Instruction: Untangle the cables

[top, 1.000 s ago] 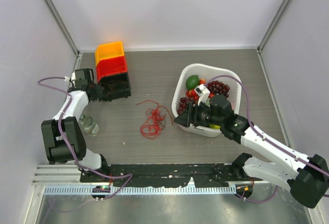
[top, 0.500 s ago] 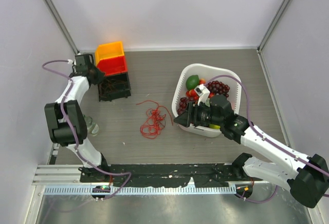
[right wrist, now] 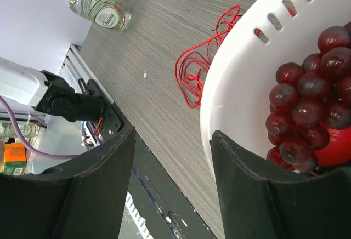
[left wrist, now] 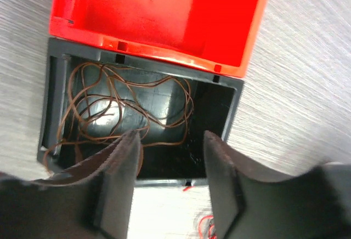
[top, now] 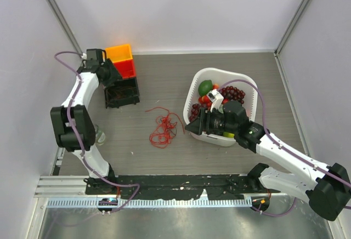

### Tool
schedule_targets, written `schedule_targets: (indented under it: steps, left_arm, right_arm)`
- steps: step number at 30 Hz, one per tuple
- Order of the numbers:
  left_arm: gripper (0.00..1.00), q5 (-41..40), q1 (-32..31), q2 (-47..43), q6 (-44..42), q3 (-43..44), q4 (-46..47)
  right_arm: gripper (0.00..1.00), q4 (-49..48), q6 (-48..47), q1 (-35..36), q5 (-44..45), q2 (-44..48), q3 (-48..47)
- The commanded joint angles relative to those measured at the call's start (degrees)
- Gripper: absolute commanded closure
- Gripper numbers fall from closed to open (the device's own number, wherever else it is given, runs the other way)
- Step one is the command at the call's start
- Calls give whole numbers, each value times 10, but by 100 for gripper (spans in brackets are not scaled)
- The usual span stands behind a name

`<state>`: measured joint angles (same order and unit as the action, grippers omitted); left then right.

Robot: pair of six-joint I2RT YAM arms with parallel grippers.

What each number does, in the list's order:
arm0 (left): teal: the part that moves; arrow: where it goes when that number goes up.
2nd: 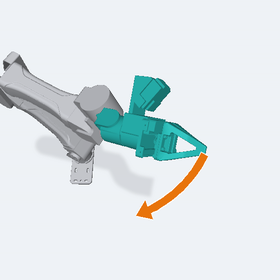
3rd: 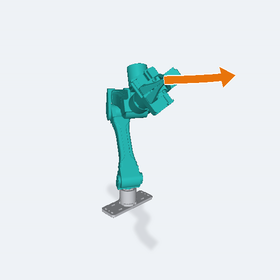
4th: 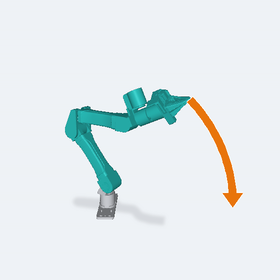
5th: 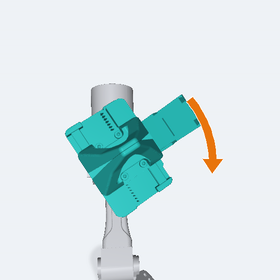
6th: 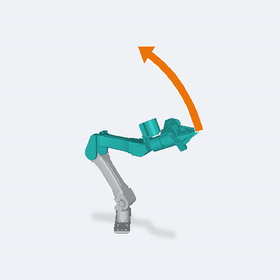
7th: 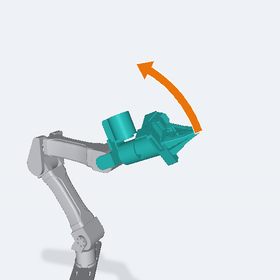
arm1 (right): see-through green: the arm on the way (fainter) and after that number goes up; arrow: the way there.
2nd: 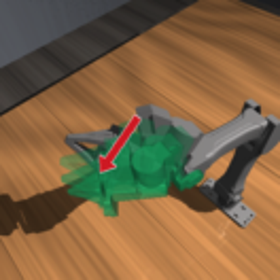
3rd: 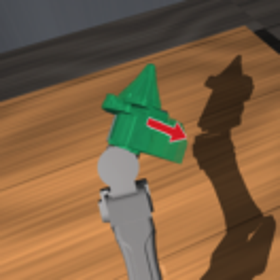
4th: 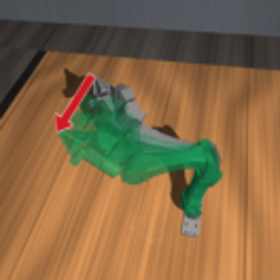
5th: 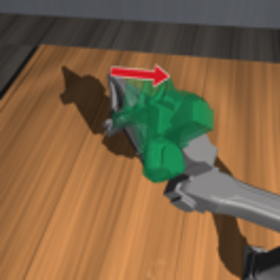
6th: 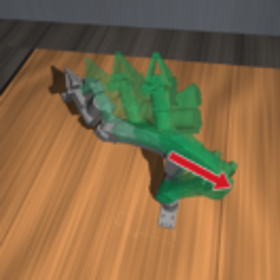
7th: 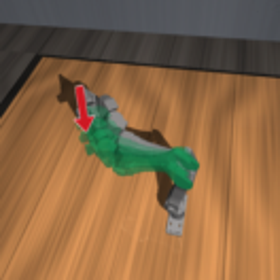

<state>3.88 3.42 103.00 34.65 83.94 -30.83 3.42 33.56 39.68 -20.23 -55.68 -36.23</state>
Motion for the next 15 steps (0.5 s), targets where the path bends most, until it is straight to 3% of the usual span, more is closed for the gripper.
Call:
schedule_targets:
  steps: [1, 5, 8, 11, 15]
  left_arm:
    - [40, -5, 4, -107, -28, 9, -19]
    - [28, 24, -6, -193, -34, -40, -23]
    - [29, 49, -29, -265, -41, -105, -18]
    - [34, 82, -111, -339, -41, -191, 1]
    - [37, 50, -251, -425, -10, -319, 50]
  right_arm:
    - [38, 7, -7, 2, 0, -4, -30]
    - [38, 35, -30, 2, 21, -5, -46]
    - [38, 58, -42, 2, 34, -7, -57]
    - [38, 67, -49, 4, 42, -12, -62]
    - [38, 64, -53, 29, 52, -36, -76]
